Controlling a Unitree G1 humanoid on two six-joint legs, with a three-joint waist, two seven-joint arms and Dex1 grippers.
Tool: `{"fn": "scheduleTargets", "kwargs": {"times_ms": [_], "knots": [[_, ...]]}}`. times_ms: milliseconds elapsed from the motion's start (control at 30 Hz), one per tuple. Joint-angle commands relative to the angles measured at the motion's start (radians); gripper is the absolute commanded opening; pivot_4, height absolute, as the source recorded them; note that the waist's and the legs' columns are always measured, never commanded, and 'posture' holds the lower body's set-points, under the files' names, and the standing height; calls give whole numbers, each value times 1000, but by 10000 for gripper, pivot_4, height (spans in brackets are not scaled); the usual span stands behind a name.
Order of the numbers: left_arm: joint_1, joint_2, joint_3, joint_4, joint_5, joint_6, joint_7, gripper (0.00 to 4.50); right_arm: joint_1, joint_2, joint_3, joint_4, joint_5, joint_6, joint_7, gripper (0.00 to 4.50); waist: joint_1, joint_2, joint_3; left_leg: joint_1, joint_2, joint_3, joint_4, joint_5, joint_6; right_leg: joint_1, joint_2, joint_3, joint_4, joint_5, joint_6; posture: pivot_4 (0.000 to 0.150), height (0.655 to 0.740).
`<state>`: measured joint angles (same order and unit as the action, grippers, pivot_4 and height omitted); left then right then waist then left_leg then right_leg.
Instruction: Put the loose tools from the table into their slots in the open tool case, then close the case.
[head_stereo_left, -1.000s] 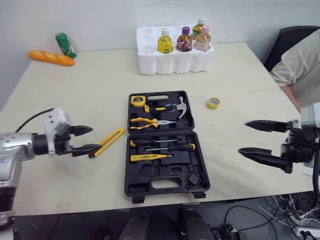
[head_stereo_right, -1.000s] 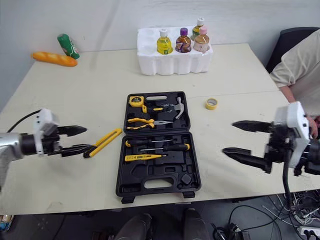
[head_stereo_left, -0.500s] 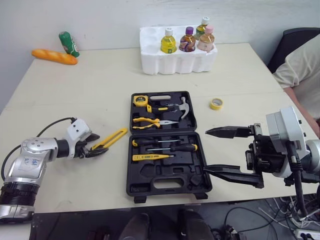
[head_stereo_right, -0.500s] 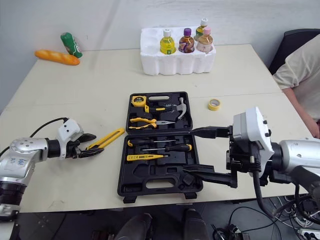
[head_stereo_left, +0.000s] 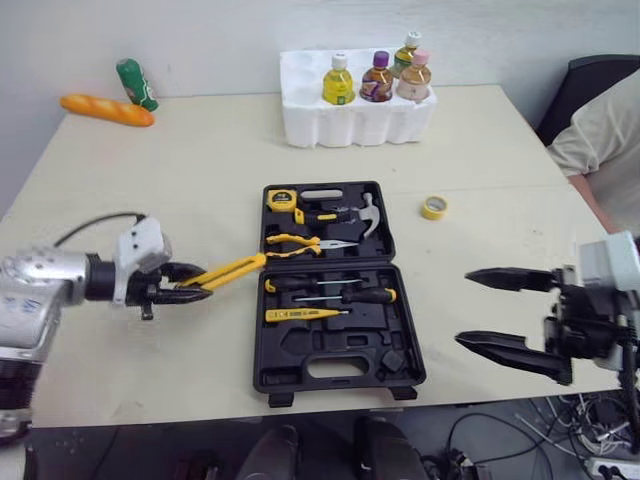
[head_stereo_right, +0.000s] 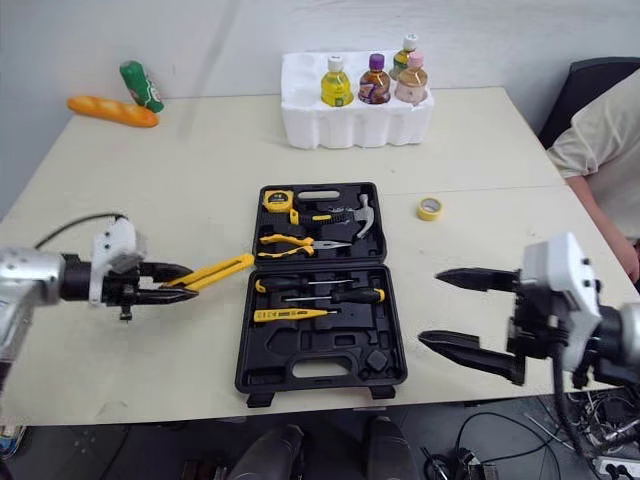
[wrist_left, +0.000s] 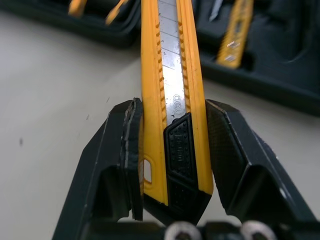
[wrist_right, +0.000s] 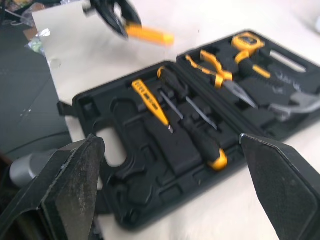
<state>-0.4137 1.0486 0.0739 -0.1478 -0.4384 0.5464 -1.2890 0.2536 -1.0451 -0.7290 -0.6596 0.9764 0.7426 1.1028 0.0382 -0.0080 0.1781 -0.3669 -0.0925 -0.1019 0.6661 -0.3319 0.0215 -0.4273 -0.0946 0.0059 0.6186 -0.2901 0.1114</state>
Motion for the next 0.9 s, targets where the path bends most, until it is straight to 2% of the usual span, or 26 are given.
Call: {"fn": "scheduleTargets", "kwargs": {"times_ms": [33,133,367,700,867,900], "knots": [[-43,0,-110,-172,-54,104,-39,13876,45,-5,-72,-4,-16,-1,60,45000,0,0,0,0,0,0,0,0,0,0,0,1,0,0,0,1500,7374],[-136,-61,-255,-241,-5,150,-15,13876,89,6,-72,-7,-55,-18,80,45000,0,0,0,1,1,0,0,0,0,0,1,0,1,0,0,1500,7374],[-268,-234,-505,-227,152,233,124,13876,99,18,-60,-44,-47,-5,41,45000,-4,-1,0,0,0,1,0,0,0,-1,2,1,2,0,1,1500,7374],[-272,-257,-591,-189,238,221,133,13876,96,24,-72,-86,-15,27,-16,45000,-3,-1,1,0,0,0,1,1,-1,-1,2,0,2,0,1,1500,7374],[-258,-286,-574,-201,210,273,150,13876,99,29,-59,-88,-23,17,-25,45000,7,-1,1,0,0,0,2,1,-1,-1,2,1,2,0,1,1500,7374],[-259,-288,-568,-206,195,274,137,18874,96,31,-47,-90,-25,14,-33,45000,11,-1,1,0,0,0,2,1,0,-1,2,1,2,0,1,1500,7374]]}}
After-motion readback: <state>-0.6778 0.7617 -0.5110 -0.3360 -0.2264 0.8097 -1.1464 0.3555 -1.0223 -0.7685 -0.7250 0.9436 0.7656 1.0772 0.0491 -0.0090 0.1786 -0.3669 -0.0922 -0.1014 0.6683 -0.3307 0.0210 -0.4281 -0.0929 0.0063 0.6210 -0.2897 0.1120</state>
